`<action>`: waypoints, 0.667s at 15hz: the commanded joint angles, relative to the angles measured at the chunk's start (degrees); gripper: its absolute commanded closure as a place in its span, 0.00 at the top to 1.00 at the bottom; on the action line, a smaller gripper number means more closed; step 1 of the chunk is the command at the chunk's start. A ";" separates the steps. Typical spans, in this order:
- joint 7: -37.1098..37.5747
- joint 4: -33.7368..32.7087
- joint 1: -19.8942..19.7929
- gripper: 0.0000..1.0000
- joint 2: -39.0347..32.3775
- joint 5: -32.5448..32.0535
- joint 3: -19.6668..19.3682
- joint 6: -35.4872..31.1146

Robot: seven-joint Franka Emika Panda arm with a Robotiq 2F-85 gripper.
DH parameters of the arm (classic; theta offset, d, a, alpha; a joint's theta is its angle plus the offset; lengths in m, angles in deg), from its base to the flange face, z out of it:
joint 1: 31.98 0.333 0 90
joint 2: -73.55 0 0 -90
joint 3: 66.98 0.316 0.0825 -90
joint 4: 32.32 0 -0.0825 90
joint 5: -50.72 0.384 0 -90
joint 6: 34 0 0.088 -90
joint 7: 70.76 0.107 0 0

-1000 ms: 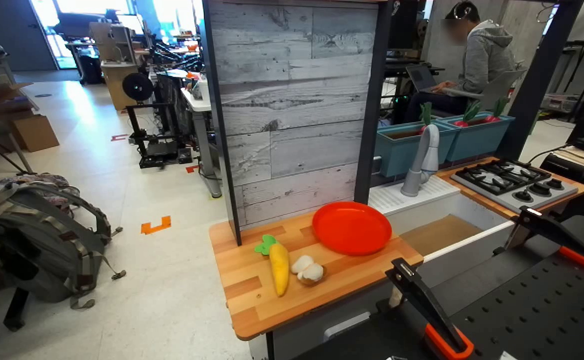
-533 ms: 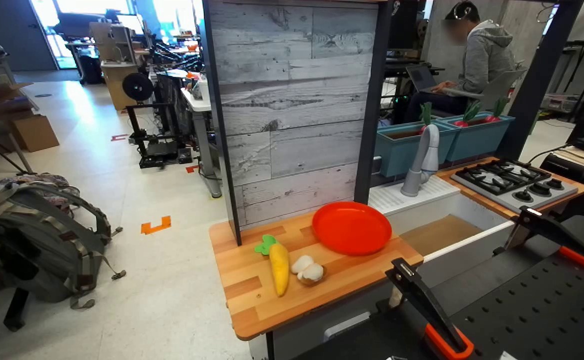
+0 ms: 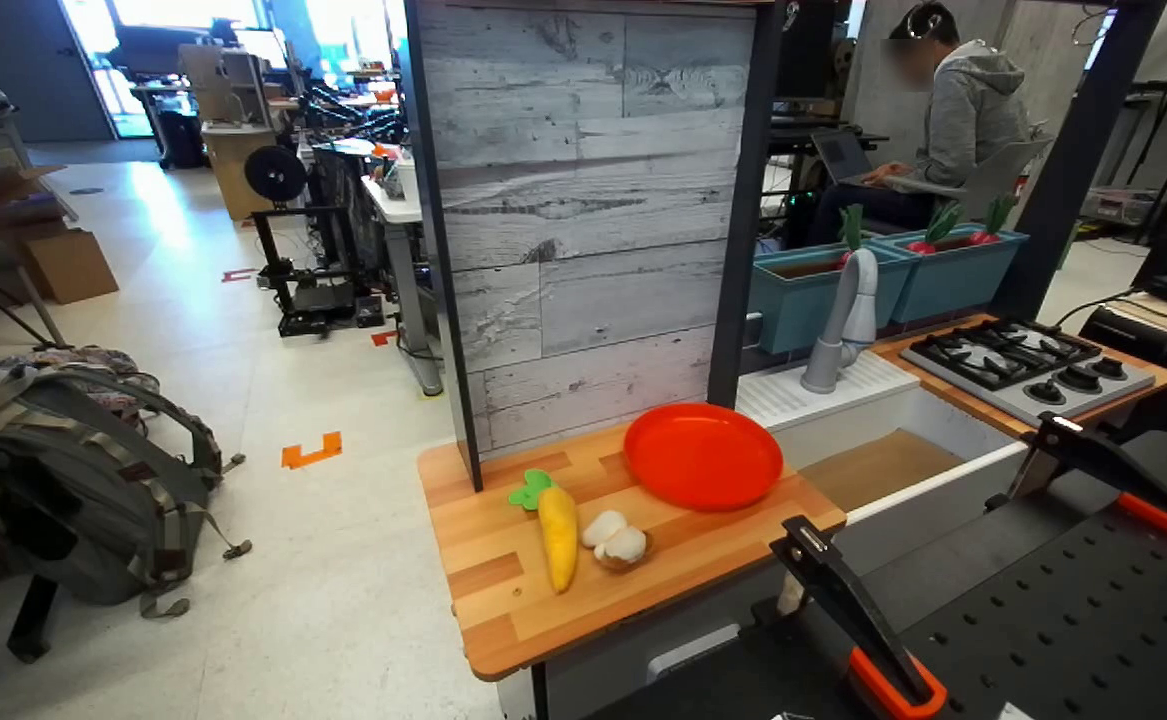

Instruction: Move the carrot plush backward

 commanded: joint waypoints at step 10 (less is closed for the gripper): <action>5.76 -8.94 4.86 1.00 -31.63 -1.22 8.42 -19.14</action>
